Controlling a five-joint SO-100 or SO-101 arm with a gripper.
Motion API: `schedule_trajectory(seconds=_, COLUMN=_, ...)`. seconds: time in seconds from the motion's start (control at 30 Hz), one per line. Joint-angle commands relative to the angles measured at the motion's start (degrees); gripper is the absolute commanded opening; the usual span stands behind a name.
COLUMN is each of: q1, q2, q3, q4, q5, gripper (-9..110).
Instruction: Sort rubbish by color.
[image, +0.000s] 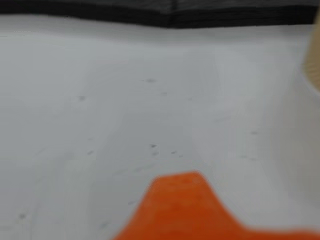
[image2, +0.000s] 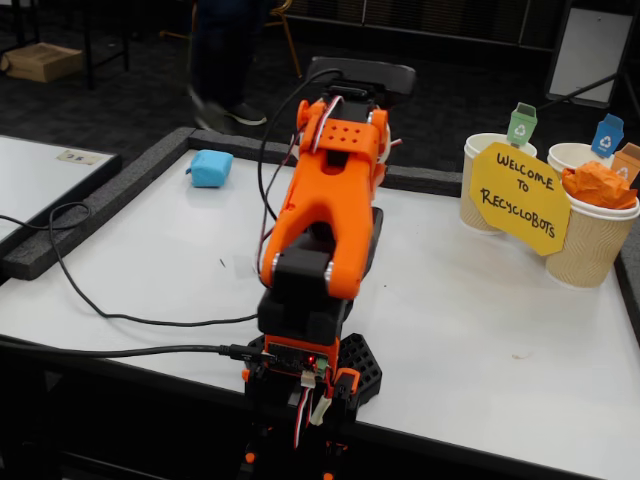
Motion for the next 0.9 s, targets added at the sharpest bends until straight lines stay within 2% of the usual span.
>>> schedule_trajectory(seconds=0.0, q1=-3.4, q2=1.8, q3=-2.2, q4=0.5, q5=-1.5, gripper=0)
schedule_trajectory(seconds=0.47, q1=-31.7, q2=1.6, q3=-4.0, q4=6.0, q5=-1.5, gripper=0)
schedule_trajectory(seconds=0.7, q1=-34.9, q2=-1.2, q3=-5.4, q4=5.8, q5=-1.5, gripper=0)
schedule_trajectory(seconds=0.87, q1=-35.3, q2=-12.2, q3=-12.8, q4=4.8, q5=-1.6, gripper=0)
